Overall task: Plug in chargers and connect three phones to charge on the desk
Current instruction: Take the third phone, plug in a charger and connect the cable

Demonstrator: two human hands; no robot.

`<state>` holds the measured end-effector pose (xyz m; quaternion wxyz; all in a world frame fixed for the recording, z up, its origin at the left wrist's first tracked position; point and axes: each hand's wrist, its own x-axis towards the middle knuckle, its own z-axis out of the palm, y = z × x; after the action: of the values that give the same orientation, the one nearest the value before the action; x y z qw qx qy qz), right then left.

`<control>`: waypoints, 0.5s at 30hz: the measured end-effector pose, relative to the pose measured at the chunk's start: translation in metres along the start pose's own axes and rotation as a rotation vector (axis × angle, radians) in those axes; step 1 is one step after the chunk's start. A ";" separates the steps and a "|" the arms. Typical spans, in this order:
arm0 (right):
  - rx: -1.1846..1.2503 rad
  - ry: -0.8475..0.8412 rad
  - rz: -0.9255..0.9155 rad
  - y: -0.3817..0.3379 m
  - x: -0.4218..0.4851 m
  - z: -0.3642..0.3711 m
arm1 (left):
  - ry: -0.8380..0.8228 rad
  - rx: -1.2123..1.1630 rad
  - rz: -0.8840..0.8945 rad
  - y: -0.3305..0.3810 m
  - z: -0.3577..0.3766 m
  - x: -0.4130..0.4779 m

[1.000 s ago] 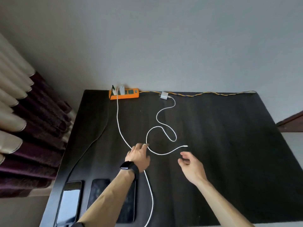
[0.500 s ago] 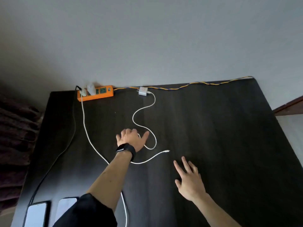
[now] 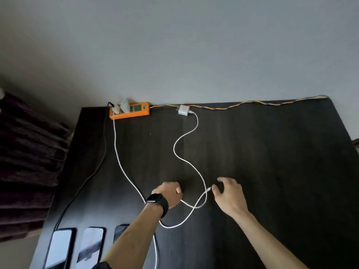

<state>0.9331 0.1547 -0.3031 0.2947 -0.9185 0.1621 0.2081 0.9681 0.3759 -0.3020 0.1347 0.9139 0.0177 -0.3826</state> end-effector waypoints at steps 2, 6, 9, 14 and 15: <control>0.043 0.029 -0.034 -0.024 0.021 -0.010 | 0.151 -0.041 -0.015 -0.012 -0.013 0.010; 0.110 0.090 -0.119 -0.080 0.078 -0.025 | 0.327 -0.060 -0.042 -0.049 -0.040 0.046; 0.126 0.160 -0.196 -0.117 0.120 -0.029 | 0.417 -0.006 -0.085 -0.079 -0.051 0.072; 0.037 0.209 -0.277 -0.159 0.190 -0.017 | 0.573 -0.021 -0.081 -0.115 -0.047 0.109; 0.009 0.208 -0.275 -0.162 0.204 -0.012 | 0.602 -0.008 -0.069 -0.120 -0.042 0.113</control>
<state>1.1803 0.2370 -0.3143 0.3060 -0.9473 0.0653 0.0687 1.0613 0.4943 -0.3810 0.1140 0.9845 0.0896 -0.0986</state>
